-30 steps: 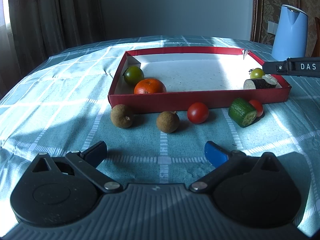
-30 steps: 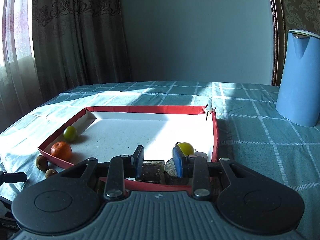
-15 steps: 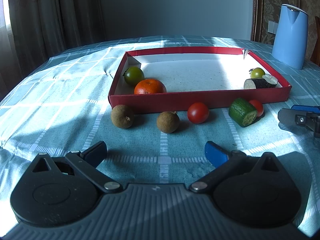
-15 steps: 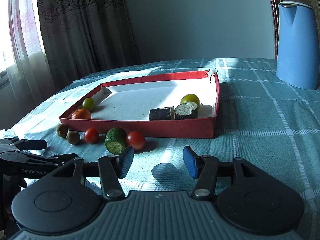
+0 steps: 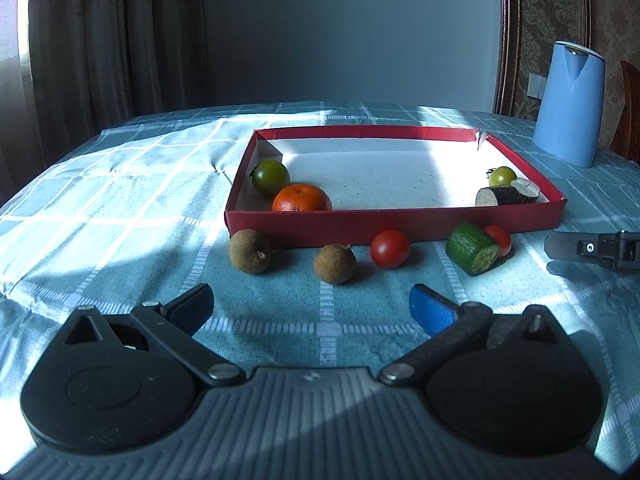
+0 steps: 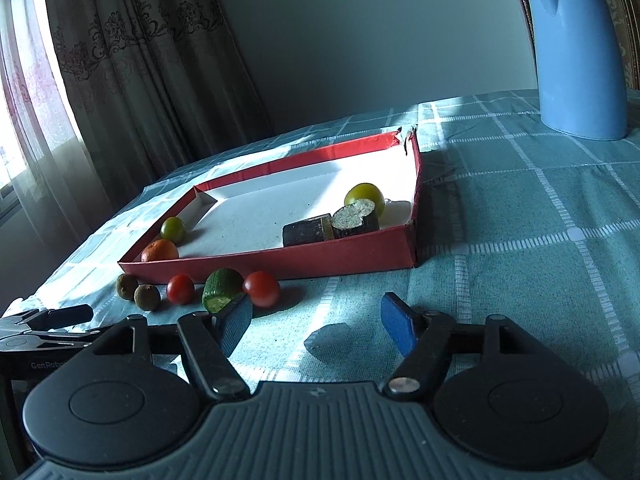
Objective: Organize fruits
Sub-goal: 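Reach the left gripper down to the green cucumber piece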
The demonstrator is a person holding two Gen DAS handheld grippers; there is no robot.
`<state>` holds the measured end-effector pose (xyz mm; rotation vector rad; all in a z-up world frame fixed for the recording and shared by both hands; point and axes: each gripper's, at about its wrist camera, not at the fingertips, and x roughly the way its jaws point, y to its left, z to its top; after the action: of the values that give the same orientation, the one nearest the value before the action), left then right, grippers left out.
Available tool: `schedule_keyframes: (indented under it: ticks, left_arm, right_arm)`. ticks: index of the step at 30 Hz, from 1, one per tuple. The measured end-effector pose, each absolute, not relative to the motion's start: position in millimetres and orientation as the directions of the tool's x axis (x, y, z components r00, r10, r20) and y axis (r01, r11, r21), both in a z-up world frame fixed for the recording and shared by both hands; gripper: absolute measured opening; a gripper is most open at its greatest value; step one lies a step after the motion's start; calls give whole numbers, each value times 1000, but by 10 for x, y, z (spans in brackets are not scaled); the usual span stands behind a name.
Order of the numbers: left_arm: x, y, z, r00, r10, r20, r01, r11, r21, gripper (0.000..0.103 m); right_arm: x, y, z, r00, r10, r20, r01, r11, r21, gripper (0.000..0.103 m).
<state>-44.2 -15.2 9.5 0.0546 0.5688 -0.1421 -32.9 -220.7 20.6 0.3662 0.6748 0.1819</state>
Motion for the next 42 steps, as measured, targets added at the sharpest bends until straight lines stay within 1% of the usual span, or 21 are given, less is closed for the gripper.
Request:
schedule_keyframes:
  ticks: [4, 7, 12, 15, 18, 20, 22, 25, 30, 31, 32, 34, 35, 39, 42]
  left_arm:
    - [-515, -122, 138, 858, -148, -491, 165, 986, -8, 103]
    - [-571, -222, 194, 882, -125, -454, 159, 986, 39, 103]
    - [-547, -618, 242, 869, -170, -464, 228, 971, 70, 102]
    - [-493, -847, 216, 853, -193, -485, 266, 960, 85, 101]
    - [-400, -1008, 166, 832, -214, -512, 301, 949, 92, 93]
    - [-332, -1057, 134, 814, -219, -538, 312, 946, 86, 85]
    - [-275, -1075, 107, 797, -231, -557, 322, 944, 69, 84]
    - [-213, -1075, 95, 784, -261, -563, 338, 941, 34, 84]
    - [-186, -1166, 91, 783, -263, -564, 354, 933, 57, 83]
    - [-190, -1188, 83, 783, -260, -564, 358, 931, 67, 79]
    - [-195, -1211, 72, 782, -258, -567, 363, 929, 78, 69]
    - [-180, -1224, 60, 762, -274, -586, 380, 923, 62, 56]
    - [-175, -1219, 52, 752, -291, -592, 392, 919, 47, 54]
    - [-157, -1188, 63, 761, -290, -581, 378, 925, 34, 54]
    - [-91, -1178, 40, 748, -286, -599, 371, 928, 19, 54]
  right_arm:
    - [-362, -2222, 224, 781, 269, -564, -36, 921, 389, 71]
    - [-416, -2256, 260, 805, 212, -554, 1, 933, 359, 71]
    - [-460, -2341, 279, 821, 201, -535, 14, 929, 371, 71]
    - [-481, -2368, 282, 824, 201, -529, 15, 926, 376, 71]
    - [-516, -2401, 292, 834, 192, -518, 22, 925, 379, 71]
    - [-541, -2429, 300, 840, 186, -510, 27, 924, 381, 71]
    - [-559, -2462, 301, 844, 187, -503, 30, 919, 392, 71]
    - [-573, -2494, 309, 851, 183, -492, 34, 916, 400, 76]
    - [-586, -2505, 314, 856, 188, -481, 30, 911, 411, 76]
    - [-588, -2507, 312, 857, 190, -480, 29, 911, 412, 76]
    - [-587, -2506, 311, 856, 191, -480, 28, 910, 413, 76]
    - [-585, -2507, 305, 854, 194, -483, 28, 910, 413, 76]
    - [-580, -2506, 302, 852, 194, -485, 28, 910, 414, 76]
    - [-579, -2507, 298, 851, 195, -488, 30, 910, 415, 76]
    - [-570, -2496, 292, 848, 197, -493, 28, 911, 412, 76]
